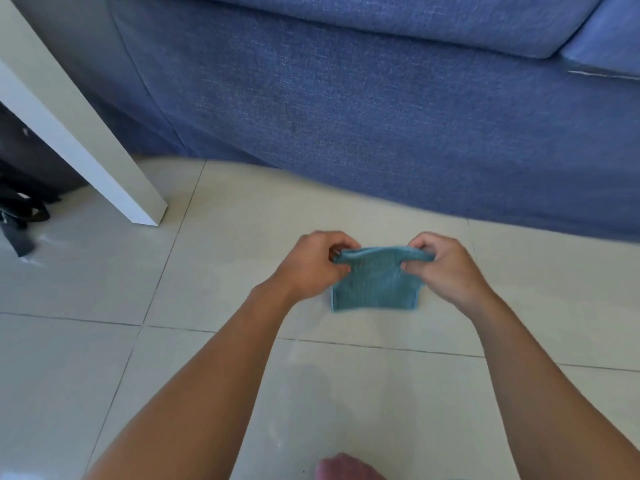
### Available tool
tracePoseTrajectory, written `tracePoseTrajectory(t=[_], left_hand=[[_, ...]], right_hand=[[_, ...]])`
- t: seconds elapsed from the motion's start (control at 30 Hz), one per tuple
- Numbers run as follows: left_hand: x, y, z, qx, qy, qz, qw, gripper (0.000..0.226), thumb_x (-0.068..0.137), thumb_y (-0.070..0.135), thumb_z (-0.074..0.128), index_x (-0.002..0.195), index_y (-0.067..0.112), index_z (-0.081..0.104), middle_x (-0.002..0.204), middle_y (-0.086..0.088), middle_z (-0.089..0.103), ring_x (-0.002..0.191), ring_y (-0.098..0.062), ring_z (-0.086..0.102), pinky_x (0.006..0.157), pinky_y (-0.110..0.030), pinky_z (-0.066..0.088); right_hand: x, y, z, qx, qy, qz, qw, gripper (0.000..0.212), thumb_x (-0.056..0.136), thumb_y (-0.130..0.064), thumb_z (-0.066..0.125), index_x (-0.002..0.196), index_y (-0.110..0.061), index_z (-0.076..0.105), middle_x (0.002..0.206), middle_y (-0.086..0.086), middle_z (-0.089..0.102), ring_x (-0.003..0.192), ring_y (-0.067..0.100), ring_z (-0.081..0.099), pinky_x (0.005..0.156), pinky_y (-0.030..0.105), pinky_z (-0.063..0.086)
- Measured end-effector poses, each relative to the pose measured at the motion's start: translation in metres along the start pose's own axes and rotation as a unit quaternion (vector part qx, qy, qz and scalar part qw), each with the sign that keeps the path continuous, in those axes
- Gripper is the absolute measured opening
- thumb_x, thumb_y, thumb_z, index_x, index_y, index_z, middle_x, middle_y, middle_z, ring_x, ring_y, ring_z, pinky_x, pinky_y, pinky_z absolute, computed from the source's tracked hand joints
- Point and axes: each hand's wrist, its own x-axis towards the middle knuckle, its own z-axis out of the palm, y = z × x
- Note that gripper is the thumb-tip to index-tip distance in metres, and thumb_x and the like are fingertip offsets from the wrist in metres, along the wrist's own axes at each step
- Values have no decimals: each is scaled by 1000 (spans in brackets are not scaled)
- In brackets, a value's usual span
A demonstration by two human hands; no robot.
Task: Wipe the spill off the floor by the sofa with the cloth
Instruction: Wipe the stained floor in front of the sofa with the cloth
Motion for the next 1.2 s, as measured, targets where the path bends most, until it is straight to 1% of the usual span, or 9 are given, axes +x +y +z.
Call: tracePoseTrajectory(t=[0.23, 0.33, 0.43, 0.53, 0.6, 0.67, 0.8, 1.0, 1.2], left_hand=[[-4, 2, -13, 70, 38, 106, 991, 38, 82, -4, 69, 111, 20, 70, 104, 7, 67, 88, -4, 62, 81, -10, 49], [-28, -29, -2, 92, -21, 93, 991, 41, 82, -6, 62, 118, 13, 68, 113, -1, 65, 99, -14, 61, 91, -26, 51], [-56, -66, 1, 154, -3, 72, 985, 43, 84, 2, 59, 124, 18, 64, 126, 3, 60, 117, -16, 55, 103, -31, 45], [-82, -100, -19, 236, 118, 33, 964, 36, 88, 19, 57, 124, 17, 65, 132, -1, 59, 129, -22, 50, 106, -41, 40], [-104, -124, -40, 273, 181, -22, 945, 41, 91, 31, 48, 126, 15, 62, 138, -5, 56, 138, -27, 43, 105, -48, 35], [-128, -146, -60, 294, 220, -81, 927, 49, 93, 38, 41, 131, 13, 57, 145, -7, 50, 145, -29, 34, 107, -52, 31], [-175, -176, -76, 305, 247, -163, 905, 59, 94, 47, 33, 139, 13, 51, 155, -7, 41, 149, -27, 25, 110, -55, 23], [-200, -186, -72, 331, 219, -197, 896, 65, 95, 45, 26, 150, 12, 40, 159, -8, 36, 150, -25, 25, 112, -49, 18], [-205, -187, -77, 313, 234, -178, 903, 59, 99, 39, 26, 149, 11, 42, 158, -7, 39, 149, -20, 29, 113, -51, 21]], right_hand=[[-7, -2, 1, 39, 34, -95, 994, 26, 82, -2, 77, 76, -24, 66, 68, -6, 62, 54, 3, 47, 49, 18, 37], [-23, 21, 22, -29, -79, -48, 995, 31, 85, 0, 71, 73, -28, 69, 74, -10, 69, 67, 4, 58, 65, 21, 43], [-29, 33, 50, -54, -22, -50, 997, 14, 95, -19, 67, 97, -30, 76, 107, -15, 76, 102, 4, 66, 91, 26, 46], [-17, 28, 83, -205, -49, -33, 977, 58, 106, -43, 48, 157, -17, 41, 169, 1, 31, 158, 26, 17, 127, 35, 14], [-12, 19, 111, -298, -85, 6, 951, 77, 106, -56, 28, 166, -14, 4, 175, 4, -8, 159, 33, -15, 129, 46, -7], [-24, 10, 142, -362, -71, -11, 929, 82, 103, -62, 14, 164, -12, -11, 172, 8, -21, 156, 36, -24, 127, 51, -11], [-98, 29, 169, -382, -136, -233, 884, 83, 103, -65, 16, 166, -12, 7, 175, 5, -1, 161, 29, -7, 128, 51, 6], [-111, 54, 141, -424, -61, -122, 896, 88, 97, -64, 26, 165, -10, 10, 174, 12, 3, 160, 35, -4, 128, 56, 11], [-122, -15, 243, -346, -175, -373, 843, 85, 95, -68, 43, 165, -26, 19, 175, 6, 10, 161, 32, 1, 126, 56, 14]])
